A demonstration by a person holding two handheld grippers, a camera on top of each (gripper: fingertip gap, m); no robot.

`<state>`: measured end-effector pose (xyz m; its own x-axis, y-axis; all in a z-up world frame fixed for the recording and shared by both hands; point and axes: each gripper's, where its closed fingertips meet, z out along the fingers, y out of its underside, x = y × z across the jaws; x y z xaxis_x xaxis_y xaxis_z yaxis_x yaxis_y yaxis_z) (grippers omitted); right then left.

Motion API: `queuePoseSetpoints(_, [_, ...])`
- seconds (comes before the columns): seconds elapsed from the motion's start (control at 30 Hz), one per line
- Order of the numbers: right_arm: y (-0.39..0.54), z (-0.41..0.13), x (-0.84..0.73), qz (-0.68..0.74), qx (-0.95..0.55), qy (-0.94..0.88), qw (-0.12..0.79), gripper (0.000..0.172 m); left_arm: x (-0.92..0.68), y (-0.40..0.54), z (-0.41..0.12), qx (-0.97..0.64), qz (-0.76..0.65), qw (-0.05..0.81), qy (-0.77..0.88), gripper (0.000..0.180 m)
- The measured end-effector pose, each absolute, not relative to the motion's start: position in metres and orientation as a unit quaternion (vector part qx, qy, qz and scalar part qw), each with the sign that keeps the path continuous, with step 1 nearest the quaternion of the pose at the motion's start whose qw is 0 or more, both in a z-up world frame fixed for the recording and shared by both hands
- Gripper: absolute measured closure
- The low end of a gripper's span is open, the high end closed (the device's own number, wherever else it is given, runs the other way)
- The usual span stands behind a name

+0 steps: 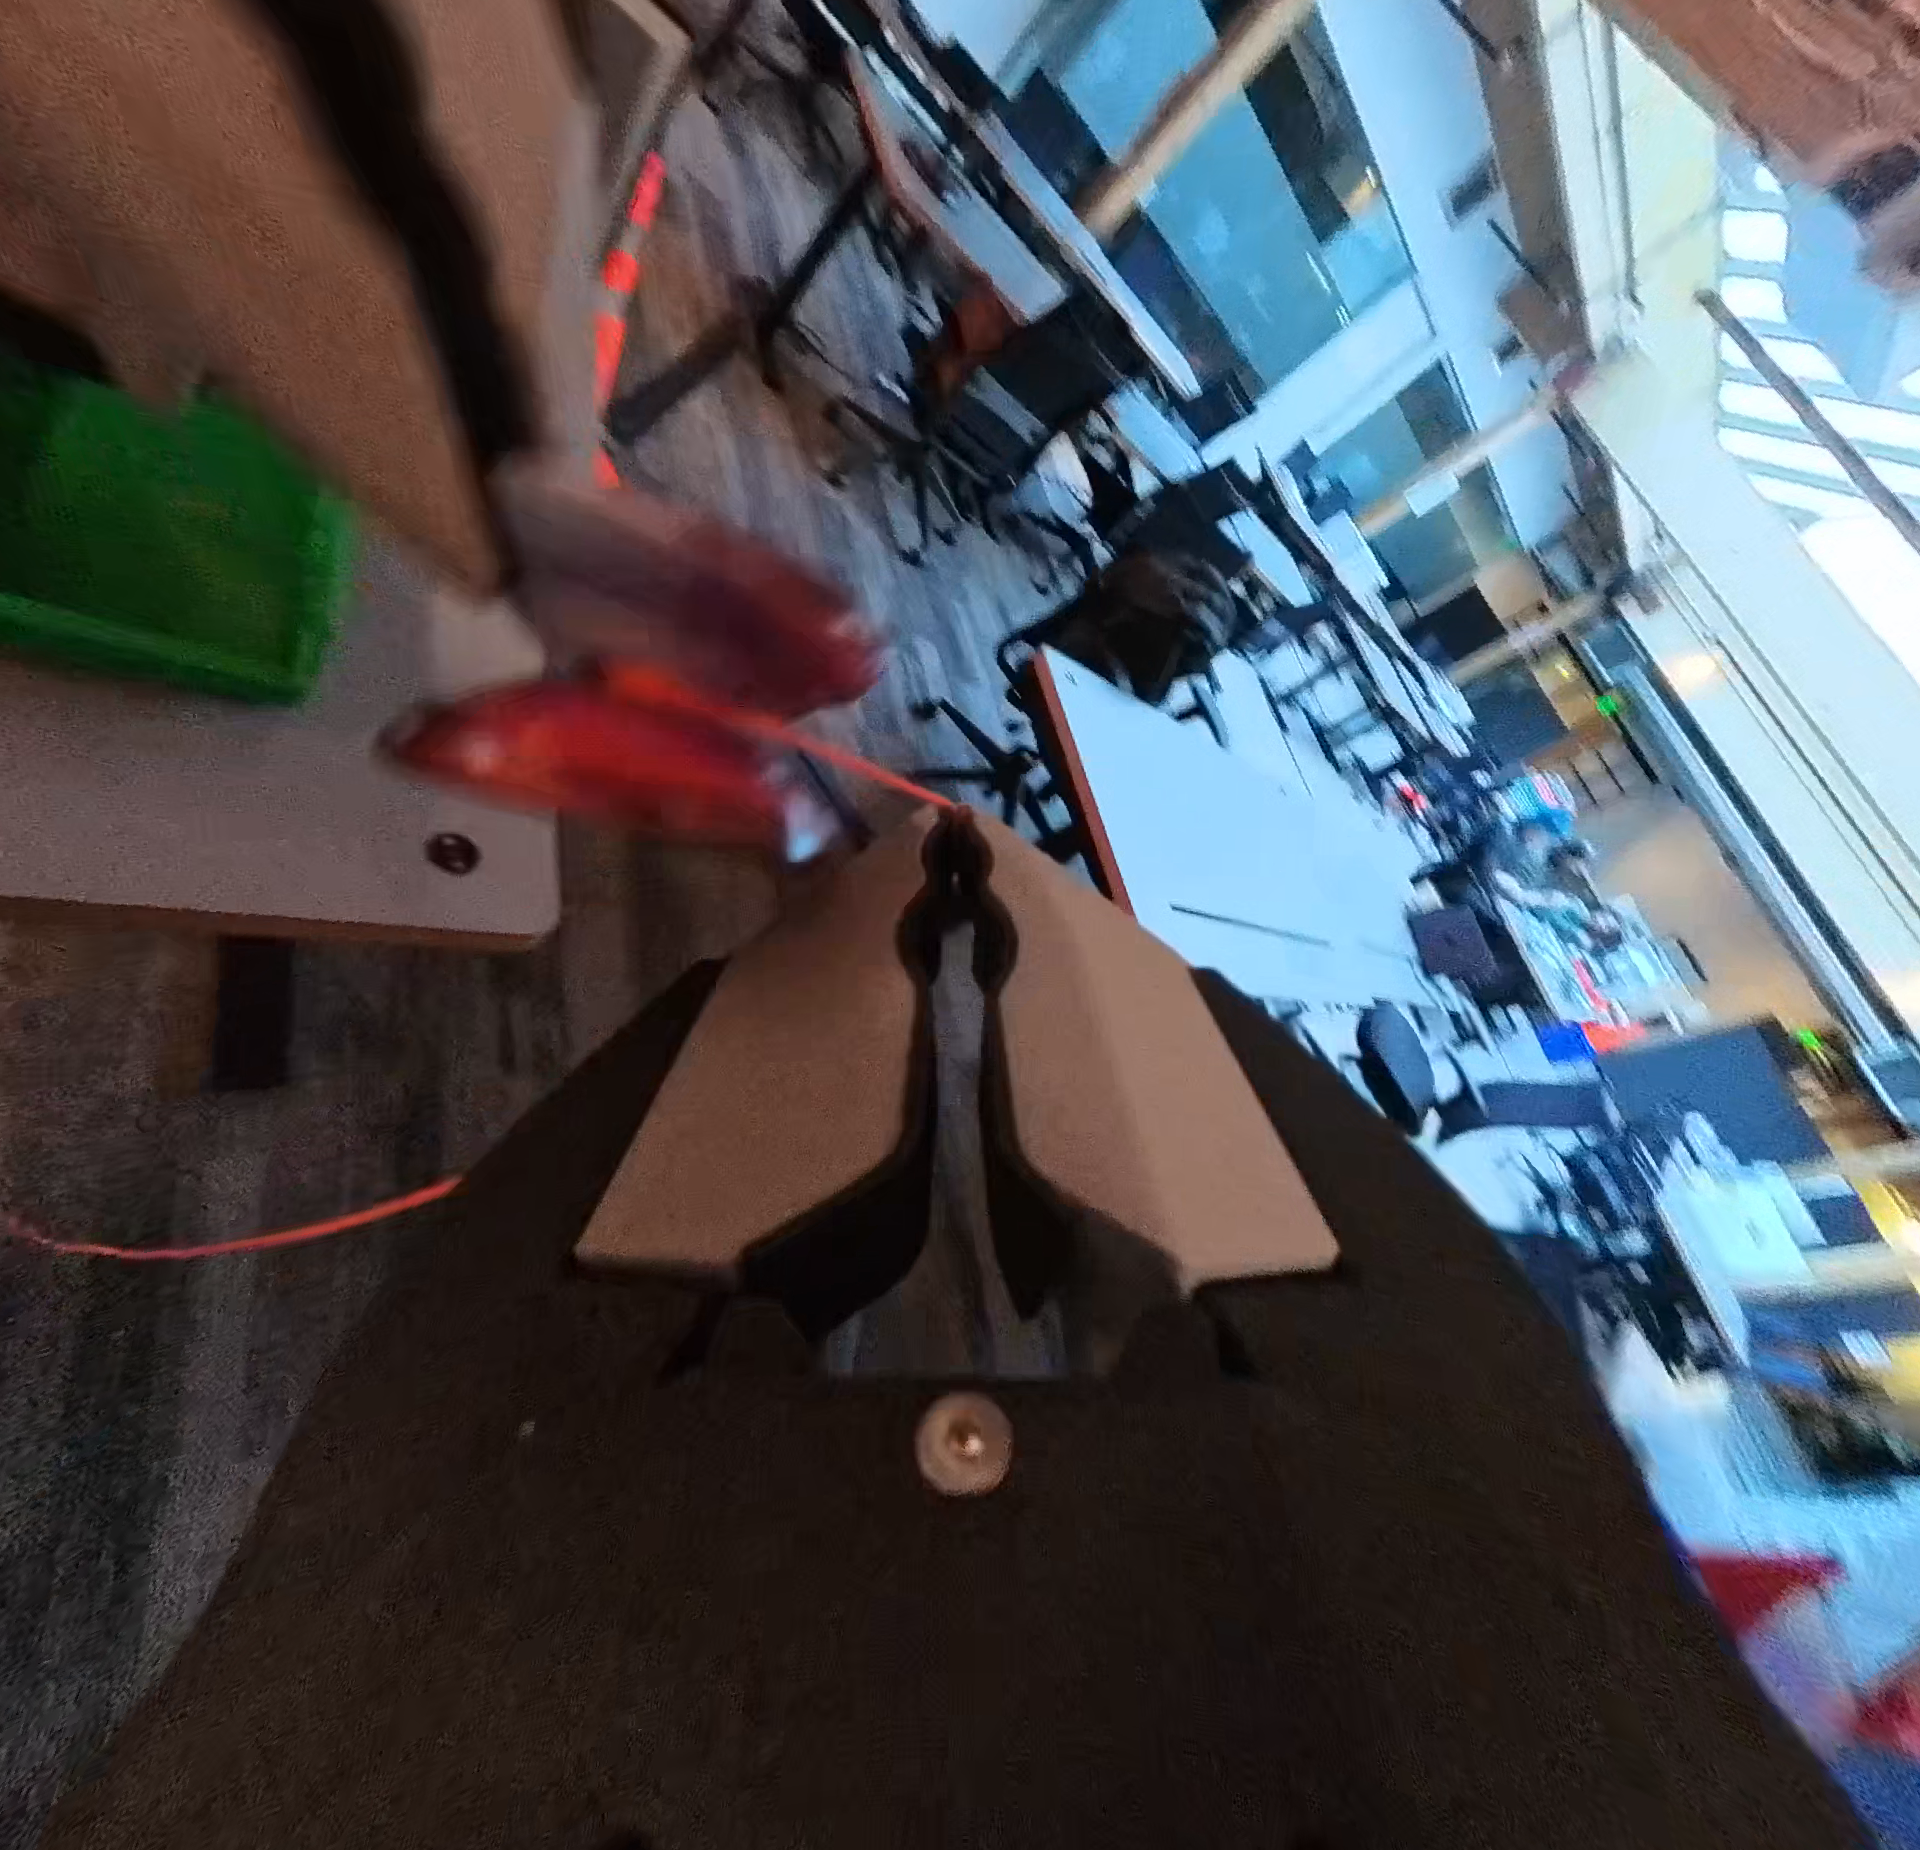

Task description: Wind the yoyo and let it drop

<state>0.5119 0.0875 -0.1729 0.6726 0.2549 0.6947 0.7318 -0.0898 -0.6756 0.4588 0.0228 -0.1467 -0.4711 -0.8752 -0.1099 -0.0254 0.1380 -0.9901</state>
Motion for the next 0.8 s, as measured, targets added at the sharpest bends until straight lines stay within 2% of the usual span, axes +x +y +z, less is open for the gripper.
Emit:
queuePoseSetpoints(0.07, [0.078, -0.186, 0.486, -0.127, -0.68, -0.356, 0.628, 0.172, 0.453, 0.018, -0.132, -0.338, -0.604, 0.355, 0.629, 0.179])
queuePoseSetpoints(0.2, [0.059, -0.175, 0.465, -0.021, -0.621, -0.262, 0.739, 0.172, 0.447, 0.007, -0.118, -0.324, -0.688, 0.288, 0.582, 0.18])
queuePoseSetpoints(0.27, [0.054, -0.174, 0.458, 0.025, -0.604, -0.231, 0.762, 0.172, 0.448, 0.007, -0.114, -0.322, -0.709, 0.278, 0.562, 0.18])
queuePoseSetpoints(0.43, [0.062, -0.198, 0.438, 0.065, -0.646, -0.206, 0.733, 0.172, 0.449, 0.012, -0.106, -0.317, -0.746, 0.28, 0.514, 0.18])
queuePoseSetpoints(0.53, [0.063, -0.213, 0.417, 0.113, -0.663, -0.203, 0.712, 0.172, 0.45, 0.027, -0.113, -0.337, -0.721, 0.33, 0.508, 0.179])
queuePoseSetpoints(0.67, [0.054, -0.227, 0.391, 0.191, -0.69, -0.206, 0.667, 0.172, 0.451, 0.066, -0.154, -0.399, -0.566, 0.46, 0.556, 0.18])
queuePoseSetpoints(0.8, [0.055, -0.225, 0.401, 0.07, -0.732, -0.296, 0.609, 0.172, 0.44, 0.083, -0.209, -0.432, -0.444, 0.475, 0.625, 0.18])
